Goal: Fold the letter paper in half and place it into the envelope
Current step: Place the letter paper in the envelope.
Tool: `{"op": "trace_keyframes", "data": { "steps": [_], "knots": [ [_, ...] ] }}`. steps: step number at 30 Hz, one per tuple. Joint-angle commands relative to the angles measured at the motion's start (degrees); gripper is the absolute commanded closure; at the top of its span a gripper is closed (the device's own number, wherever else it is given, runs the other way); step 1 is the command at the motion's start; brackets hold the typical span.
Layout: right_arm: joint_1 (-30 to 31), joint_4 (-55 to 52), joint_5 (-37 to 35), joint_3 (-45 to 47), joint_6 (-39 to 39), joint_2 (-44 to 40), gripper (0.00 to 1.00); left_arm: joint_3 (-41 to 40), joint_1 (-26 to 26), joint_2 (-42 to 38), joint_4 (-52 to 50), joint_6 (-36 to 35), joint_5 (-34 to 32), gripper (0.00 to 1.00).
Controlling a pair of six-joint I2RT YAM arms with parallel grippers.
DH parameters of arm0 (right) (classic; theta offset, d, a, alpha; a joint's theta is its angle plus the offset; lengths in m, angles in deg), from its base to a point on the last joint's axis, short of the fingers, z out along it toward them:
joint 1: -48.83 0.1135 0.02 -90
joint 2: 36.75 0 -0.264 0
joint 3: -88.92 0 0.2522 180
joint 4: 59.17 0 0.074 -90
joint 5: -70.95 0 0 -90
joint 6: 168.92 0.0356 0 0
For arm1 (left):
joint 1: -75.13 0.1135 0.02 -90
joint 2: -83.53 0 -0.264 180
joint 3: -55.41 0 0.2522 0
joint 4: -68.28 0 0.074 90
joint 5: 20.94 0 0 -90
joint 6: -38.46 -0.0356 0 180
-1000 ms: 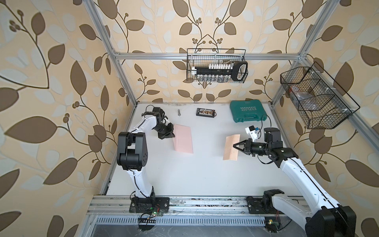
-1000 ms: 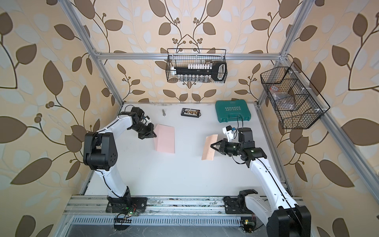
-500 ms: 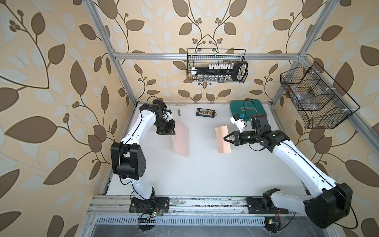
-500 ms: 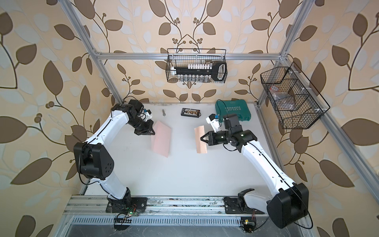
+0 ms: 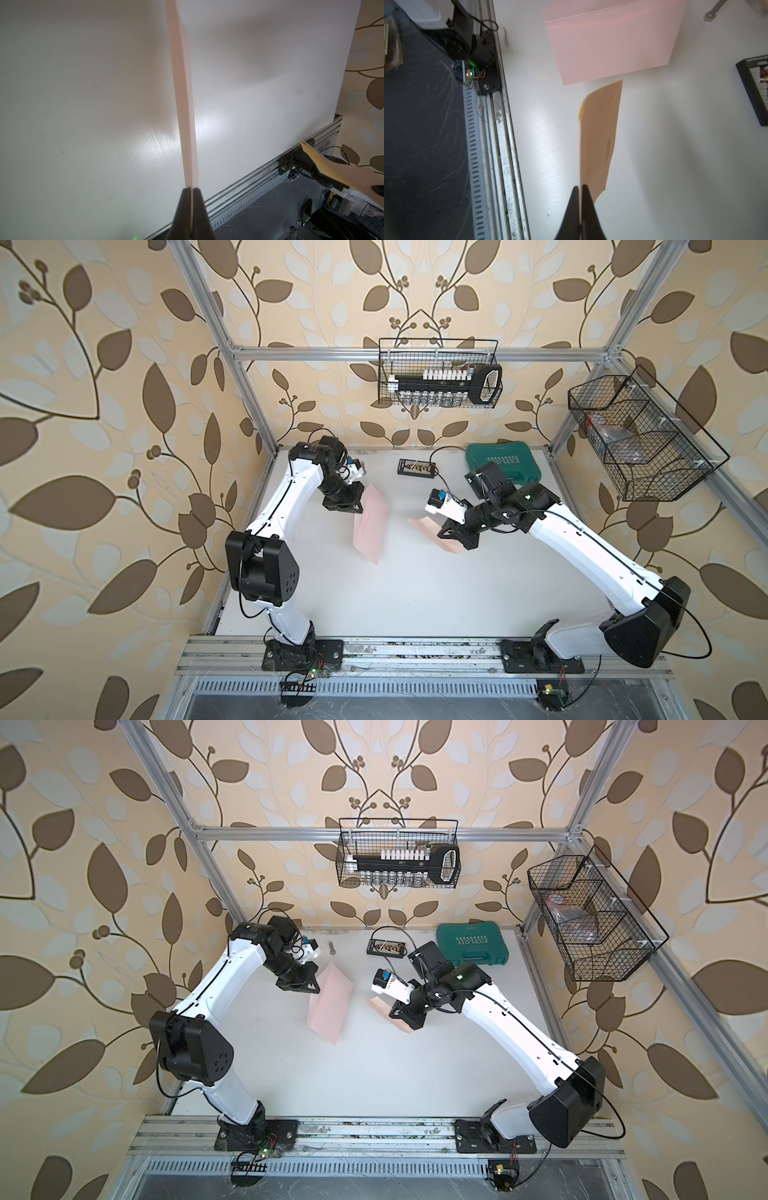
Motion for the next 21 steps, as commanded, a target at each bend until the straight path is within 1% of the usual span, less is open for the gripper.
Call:
{"op": "trace_keyframes", "data": {
  "steps": [1,6,8,10,15,18,21],
  "knots": [
    [4.1,-4.5,-7.6,2.0,-16.8,-1.5,1.0,2.1,-2.0,0.1,-3.3,-3.2,0.8,1.0],
    [9.5,-9.7,-14.7,1.4,-28.3,1.4,1.0,2.9,-5.3,1.8,-4.2,-5.0,3.2,1.0],
    [11.3,-9.1,-17.4,1.3,-30.9,2.1,1.0,3.4,-7.0,2.7,-4.8,-5.7,3.8,1.0],
    [12.7,-8.6,-18.6,0.7,-32.8,2.6,1.0,3.6,-8.8,3.4,-5.2,-6.4,4.5,1.0],
    [15.2,-7.5,-18.1,-0.4,-35.8,4.0,1.0,3.2,-12.6,4.5,-5.9,-7.8,6.2,1.0],
    [16.3,-6.0,-15.9,-0.8,-37.0,4.3,1.0,3.5,-15.2,5.1,-6.4,-8.4,7.3,1.0],
    [17.6,-3.7,-15.2,-1.0,-38.0,4.5,1.0,3.4,-16.9,5.6,-7.0,-9.1,8.9,1.0]
  ]
}}
